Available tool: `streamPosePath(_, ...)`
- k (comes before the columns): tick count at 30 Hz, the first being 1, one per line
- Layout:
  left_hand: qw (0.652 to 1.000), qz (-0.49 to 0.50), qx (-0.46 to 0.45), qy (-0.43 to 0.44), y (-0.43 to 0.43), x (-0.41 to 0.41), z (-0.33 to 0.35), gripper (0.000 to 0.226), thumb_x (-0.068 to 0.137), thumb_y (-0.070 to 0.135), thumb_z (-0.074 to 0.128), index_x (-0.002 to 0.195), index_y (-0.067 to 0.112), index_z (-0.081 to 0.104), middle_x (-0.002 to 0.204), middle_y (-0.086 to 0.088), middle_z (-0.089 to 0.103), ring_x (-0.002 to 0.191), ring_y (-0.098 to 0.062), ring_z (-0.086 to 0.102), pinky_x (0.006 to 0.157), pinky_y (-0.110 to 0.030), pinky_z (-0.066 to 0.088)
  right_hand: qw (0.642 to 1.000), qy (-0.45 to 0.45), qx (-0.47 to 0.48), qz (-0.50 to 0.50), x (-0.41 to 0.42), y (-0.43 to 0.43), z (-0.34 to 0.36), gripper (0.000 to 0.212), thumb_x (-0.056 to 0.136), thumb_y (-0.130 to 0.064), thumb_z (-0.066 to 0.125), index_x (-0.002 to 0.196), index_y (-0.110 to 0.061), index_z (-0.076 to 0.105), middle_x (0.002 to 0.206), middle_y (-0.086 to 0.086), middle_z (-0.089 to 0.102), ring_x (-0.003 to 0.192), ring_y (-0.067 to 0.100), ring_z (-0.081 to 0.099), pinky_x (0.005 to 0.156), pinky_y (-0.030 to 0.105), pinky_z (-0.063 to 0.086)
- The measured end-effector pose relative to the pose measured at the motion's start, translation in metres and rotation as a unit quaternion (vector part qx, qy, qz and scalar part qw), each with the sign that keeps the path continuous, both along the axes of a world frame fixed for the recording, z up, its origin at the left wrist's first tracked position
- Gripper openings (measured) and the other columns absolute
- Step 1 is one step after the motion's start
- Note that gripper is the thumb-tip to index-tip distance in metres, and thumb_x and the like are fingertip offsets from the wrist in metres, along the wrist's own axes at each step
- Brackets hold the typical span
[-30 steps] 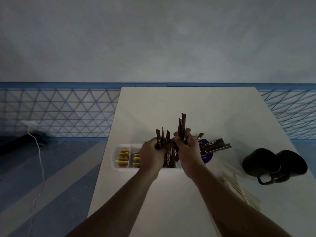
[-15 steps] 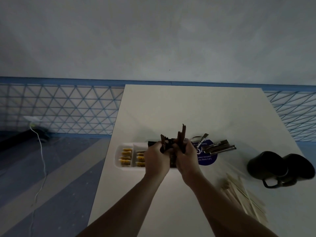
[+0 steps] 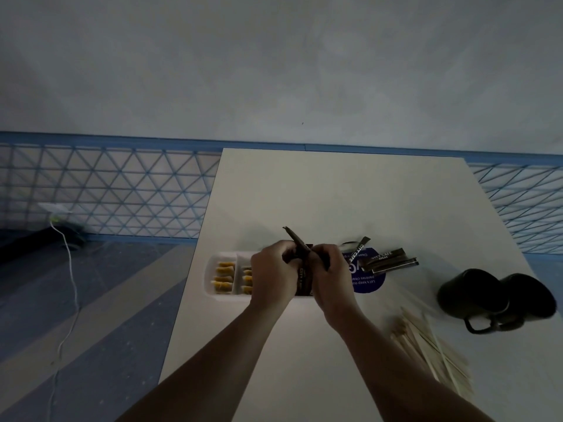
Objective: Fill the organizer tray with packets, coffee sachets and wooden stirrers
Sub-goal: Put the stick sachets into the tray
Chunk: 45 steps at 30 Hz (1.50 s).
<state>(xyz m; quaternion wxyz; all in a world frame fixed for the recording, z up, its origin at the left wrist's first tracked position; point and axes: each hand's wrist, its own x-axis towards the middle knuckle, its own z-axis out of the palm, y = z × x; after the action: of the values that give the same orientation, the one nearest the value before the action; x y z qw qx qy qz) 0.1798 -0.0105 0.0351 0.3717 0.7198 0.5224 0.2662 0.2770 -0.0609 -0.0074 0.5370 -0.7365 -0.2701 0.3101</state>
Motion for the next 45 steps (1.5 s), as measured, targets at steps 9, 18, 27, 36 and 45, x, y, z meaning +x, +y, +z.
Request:
streamPosePath(9, 0.999, 0.016, -0.040, 0.012, 0.010, 0.004, 0.007, 0.028, 0.088, 0.041, 0.067, 0.104, 0.020, 0.073, 0.095, 0.006, 0.074, 0.079, -0.003, 0.062, 0.062, -0.009, 0.040, 0.999, -0.020, -0.011, 0.026, -0.001, -0.004, 0.004, 0.017, 0.092, -0.012, 0.059, 0.102, -0.023, 0.067, 0.099, 0.001, 0.070, 0.096, 0.021, 0.067, 0.082, 0.050, 0.057)
streamPosePath(18, 0.994, 0.074, -0.040, -0.066, 0.027, 0.008, 0.018, 0.019, 0.087, 0.034, 0.069, 0.096, 0.018, 0.073, 0.084, 0.008, 0.074, 0.080, -0.005, 0.068, 0.079, -0.027, 0.055, 0.991, -0.110, -0.019, 0.079, 0.001, -0.015, 0.007, 0.051, 0.082, 0.009, 0.057, 0.114, -0.030, 0.060, 0.108, -0.013, 0.063, 0.101, 0.002, 0.063, 0.083, 0.014, 0.053)
streamPosePath(27, 0.993, -0.007, -0.107, -0.056, 0.033, -0.012, 0.022, 0.009, 0.083, 0.031, 0.073, 0.088, 0.024, 0.072, 0.080, 0.008, 0.073, 0.076, -0.006, 0.070, 0.072, -0.033, 0.060, 0.979, -0.179, -0.042, 0.085, 0.017, -0.019, 0.011, 0.046, 0.083, 0.005, 0.063, 0.125, -0.015, 0.059, 0.106, 0.002, 0.068, 0.092, 0.014, 0.066, 0.078, 0.026, 0.056)
streamPosePath(36, 0.995, -0.051, -0.036, 0.075, 0.009, -0.002, 0.007, 0.017, 0.082, 0.020, 0.071, 0.098, 0.015, 0.072, 0.090, 0.001, 0.072, 0.081, -0.014, 0.065, 0.058, -0.011, 0.040, 0.975, -0.199, -0.034, 0.090, 0.015, -0.018, 0.010, 0.038, 0.086, -0.001, 0.066, 0.120, -0.018, 0.064, 0.094, -0.005, 0.071, 0.083, 0.006, 0.067, 0.067, 0.011, 0.052)
streamPosePath(45, 0.996, -0.046, -0.005, 0.074, 0.012, 0.009, -0.002, 0.006, 0.083, 0.017, 0.073, 0.087, 0.020, 0.076, 0.086, 0.002, 0.069, 0.079, -0.014, 0.065, 0.066, -0.014, 0.041, 0.959, -0.256, -0.024, 0.115, 0.018, -0.017, 0.008, 0.037, 0.084, 0.001, 0.065, 0.116, -0.016, 0.071, 0.101, 0.000, 0.072, 0.089, 0.009, 0.064, 0.072, 0.001, 0.041)
